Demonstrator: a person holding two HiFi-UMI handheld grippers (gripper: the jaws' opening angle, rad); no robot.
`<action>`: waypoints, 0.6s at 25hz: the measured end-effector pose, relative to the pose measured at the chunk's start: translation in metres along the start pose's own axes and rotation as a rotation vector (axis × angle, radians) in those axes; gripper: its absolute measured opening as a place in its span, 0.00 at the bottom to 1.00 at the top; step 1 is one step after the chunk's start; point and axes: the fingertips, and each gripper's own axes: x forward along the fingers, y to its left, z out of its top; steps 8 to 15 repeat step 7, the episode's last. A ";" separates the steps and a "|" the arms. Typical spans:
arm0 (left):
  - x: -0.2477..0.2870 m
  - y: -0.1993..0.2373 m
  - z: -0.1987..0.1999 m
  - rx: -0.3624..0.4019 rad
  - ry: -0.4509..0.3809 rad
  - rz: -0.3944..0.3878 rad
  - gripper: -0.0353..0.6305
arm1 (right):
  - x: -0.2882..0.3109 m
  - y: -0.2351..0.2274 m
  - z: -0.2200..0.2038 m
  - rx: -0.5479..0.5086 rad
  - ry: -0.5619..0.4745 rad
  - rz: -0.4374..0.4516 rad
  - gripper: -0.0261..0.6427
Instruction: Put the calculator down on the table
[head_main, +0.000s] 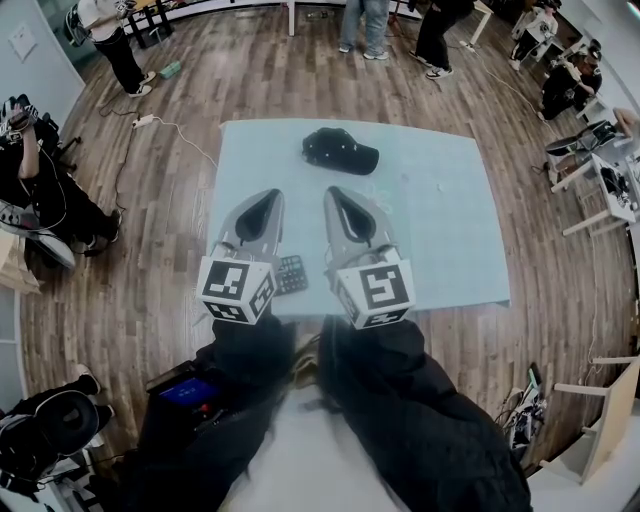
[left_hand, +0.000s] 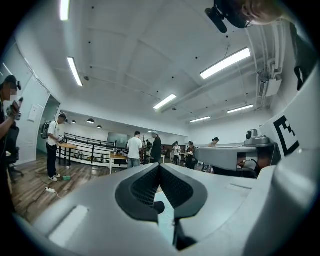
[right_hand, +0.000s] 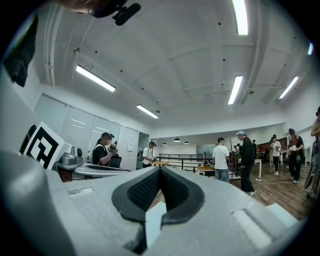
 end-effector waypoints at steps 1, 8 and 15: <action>-0.001 0.000 0.000 -0.001 0.000 0.002 0.05 | 0.000 0.001 0.000 -0.001 0.000 0.001 0.04; 0.000 0.000 -0.002 -0.007 0.008 0.000 0.05 | 0.002 0.003 -0.001 -0.005 0.007 0.014 0.04; 0.000 0.000 -0.002 -0.007 0.008 0.000 0.05 | 0.002 0.003 -0.001 -0.005 0.007 0.014 0.04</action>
